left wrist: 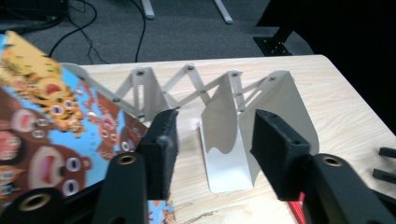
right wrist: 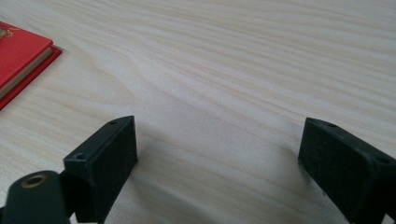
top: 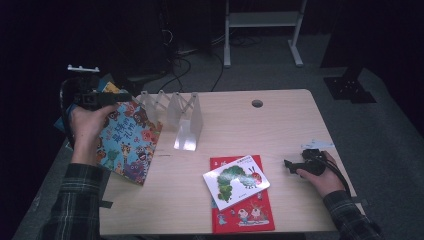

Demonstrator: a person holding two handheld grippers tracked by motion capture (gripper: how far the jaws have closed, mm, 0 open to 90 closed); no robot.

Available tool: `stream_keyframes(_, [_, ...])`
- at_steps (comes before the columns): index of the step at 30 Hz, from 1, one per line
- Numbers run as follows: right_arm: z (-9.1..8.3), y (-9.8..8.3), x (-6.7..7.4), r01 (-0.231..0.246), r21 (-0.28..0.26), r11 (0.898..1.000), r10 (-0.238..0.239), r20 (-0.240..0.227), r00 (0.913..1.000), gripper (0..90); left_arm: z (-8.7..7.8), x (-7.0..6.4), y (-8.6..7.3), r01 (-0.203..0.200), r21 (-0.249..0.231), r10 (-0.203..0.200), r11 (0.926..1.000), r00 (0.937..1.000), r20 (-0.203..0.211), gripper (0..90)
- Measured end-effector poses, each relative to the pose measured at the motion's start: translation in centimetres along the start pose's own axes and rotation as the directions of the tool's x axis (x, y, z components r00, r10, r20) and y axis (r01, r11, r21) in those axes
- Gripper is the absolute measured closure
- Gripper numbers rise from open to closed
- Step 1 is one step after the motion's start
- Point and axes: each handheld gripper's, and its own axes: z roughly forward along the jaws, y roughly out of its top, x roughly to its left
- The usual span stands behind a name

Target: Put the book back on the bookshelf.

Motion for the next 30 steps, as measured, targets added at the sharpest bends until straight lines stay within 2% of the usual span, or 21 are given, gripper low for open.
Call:
stream_keyframes(6, [0.0,0.0,0.0,0.001,-0.001,1.0,-0.001,0.0,1.0,10.5,1.2,-1.5,-1.0,-0.04,0.007,0.04,0.9992,0.999,0.022,35.4])
stream_keyframes(11, [0.0,0.0,0.0,-0.001,0.002,1.0,0.001,-0.001,1.0,10.5,1.8,-2.7,-1.9,-0.05,-0.013,0.05,0.9987,0.9975,0.049,27.5])
stream_keyframes(15, [0.0,0.0,0.0,-0.002,0.001,1.0,0.002,-0.001,1.0,10.4,2.6,-3.6,-2.7,-0.065,0.0,0.065,0.9979,0.995,0.076,22.2])
stream_keyframes(16, [0.0,0.0,0.0,-0.002,0.001,1.0,0.002,-0.001,1.0,10.4,2.8,-3.9,-3.0,-0.07,0.002,0.07,0.9975,0.9952,0.069,20.3])
stream_keyframes(24, [0.0,0.0,0.0,-0.003,0.001,1.0,0.003,-0.002,1.0,10.3,4.8,-5.5,-5.2,-0.124,0.021,0.121,0.9921,0.9885,0.09,8.2])
stream_keyframes(30, [0.0,0.0,0.0,-0.003,0.001,1.0,0.003,-0.001,1.0,9.9,6.1,-6.8,-7.2,-0.15,0.038,0.144,0.988,0.9809,0.131,2.5])
